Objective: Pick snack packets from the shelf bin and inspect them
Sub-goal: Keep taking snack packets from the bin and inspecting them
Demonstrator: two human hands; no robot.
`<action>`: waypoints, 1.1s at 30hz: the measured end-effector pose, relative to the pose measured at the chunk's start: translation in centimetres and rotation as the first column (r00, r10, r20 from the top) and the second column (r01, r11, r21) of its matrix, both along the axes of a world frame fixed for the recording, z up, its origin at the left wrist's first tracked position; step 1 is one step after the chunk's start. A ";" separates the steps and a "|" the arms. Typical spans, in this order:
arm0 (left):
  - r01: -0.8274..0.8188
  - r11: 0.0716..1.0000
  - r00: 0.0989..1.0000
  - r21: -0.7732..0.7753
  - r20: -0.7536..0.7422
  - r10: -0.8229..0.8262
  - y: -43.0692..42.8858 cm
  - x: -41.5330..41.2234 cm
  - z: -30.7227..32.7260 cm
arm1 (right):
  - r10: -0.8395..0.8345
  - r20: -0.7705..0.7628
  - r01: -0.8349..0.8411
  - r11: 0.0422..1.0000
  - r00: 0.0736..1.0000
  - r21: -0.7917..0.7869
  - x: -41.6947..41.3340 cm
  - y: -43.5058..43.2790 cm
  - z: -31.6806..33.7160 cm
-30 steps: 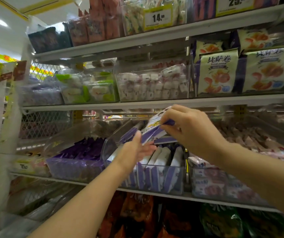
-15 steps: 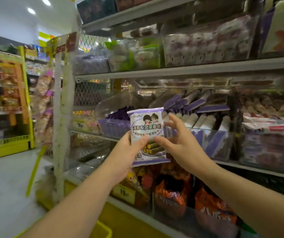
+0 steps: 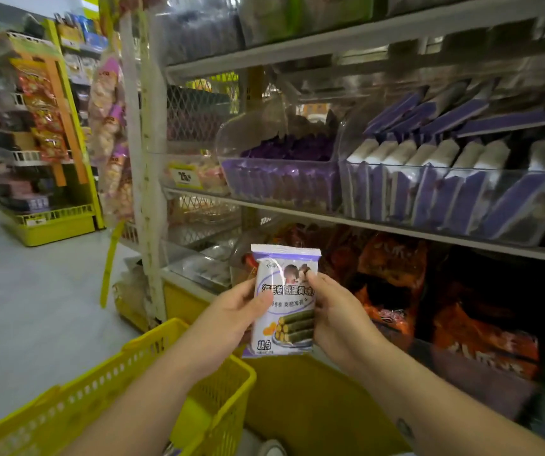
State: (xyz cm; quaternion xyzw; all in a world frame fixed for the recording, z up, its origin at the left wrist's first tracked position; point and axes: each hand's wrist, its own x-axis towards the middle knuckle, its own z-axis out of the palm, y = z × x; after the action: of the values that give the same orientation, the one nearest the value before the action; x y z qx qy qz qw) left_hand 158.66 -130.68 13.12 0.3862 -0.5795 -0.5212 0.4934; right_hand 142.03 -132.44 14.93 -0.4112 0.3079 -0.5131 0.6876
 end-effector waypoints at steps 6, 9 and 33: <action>0.038 0.999 0.997 0.019 -0.064 -0.037 -0.6 1.7 -1.5 | 0.059 0.014 -0.058 0.993 0.998 -0.107 1.6 -1.1 -1.8; -0.020 0.999 0.999 -0.037 -0.045 0.018 -1.0 2.2 -1.7 | 0.024 -0.006 -0.024 0.988 1.000 -0.154 2.0 -1.7 -2.4; -0.086 0.994 0.957 0.067 -0.271 0.101 -0.4 2.0 -0.6 | 0.469 -0.305 -0.485 0.874 0.829 0.024 -2.3 -2.4 -0.8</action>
State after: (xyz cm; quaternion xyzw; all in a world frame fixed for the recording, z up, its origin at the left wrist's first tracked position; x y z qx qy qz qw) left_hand 160.70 -131.12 12.55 0.3507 -0.4725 -0.5612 0.5820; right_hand 139.75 -134.80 14.09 -0.5670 0.2826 -0.2646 0.7271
